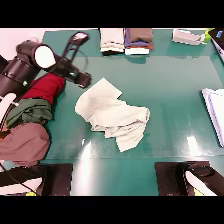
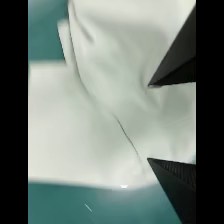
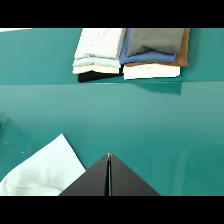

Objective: Fold the shirts.

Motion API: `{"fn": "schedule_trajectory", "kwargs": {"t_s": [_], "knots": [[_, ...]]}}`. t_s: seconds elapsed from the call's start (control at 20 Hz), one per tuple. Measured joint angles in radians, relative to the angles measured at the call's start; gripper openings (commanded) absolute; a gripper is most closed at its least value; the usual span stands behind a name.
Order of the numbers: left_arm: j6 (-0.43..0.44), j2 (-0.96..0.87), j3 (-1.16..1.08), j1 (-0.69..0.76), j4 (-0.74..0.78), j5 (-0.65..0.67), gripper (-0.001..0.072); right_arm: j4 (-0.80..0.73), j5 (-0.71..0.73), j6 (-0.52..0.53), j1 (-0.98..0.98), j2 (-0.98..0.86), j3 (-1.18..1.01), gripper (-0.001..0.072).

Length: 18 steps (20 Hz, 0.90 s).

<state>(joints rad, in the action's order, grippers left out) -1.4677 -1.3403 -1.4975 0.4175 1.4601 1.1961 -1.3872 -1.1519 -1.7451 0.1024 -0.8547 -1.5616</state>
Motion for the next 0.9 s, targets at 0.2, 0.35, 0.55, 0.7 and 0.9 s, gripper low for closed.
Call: {"fn": "schedule_trajectory", "kwargs": {"t_s": [0.2, 0.35, 0.55, 0.7, 0.9], "knots": [[-0.026, -0.085, 0.086, -0.117, 0.018, 0.029, 0.0524, 0.0, -0.003, 0.0, -0.001, 0.0, 0.0, 0.0023], [-0.045, -0.175, 0.129, -0.146, 0.016, 0.031, 0.0524, 0.0, -0.005, 0.0, -0.001, -0.004, 0.0, 0.0023], [-0.07, -0.259, 0.15, -0.16, -0.006, 0.002, 0.0523, 0.0, -0.04, 0.0, -0.001, -0.026, 0.0, 0.0023], [-0.076, -0.285, 0.156, -0.163, -0.023, -0.025, 0.0522, 0.0, -0.071, 0.0, -0.001, -0.053, 0.0, 0.0023], [-0.077, -0.297, 0.158, -0.165, -0.036, -0.046, 0.0025, 0.0, -0.123, 0.0, -0.001, -0.101, 0.0, 0.0023]]}}
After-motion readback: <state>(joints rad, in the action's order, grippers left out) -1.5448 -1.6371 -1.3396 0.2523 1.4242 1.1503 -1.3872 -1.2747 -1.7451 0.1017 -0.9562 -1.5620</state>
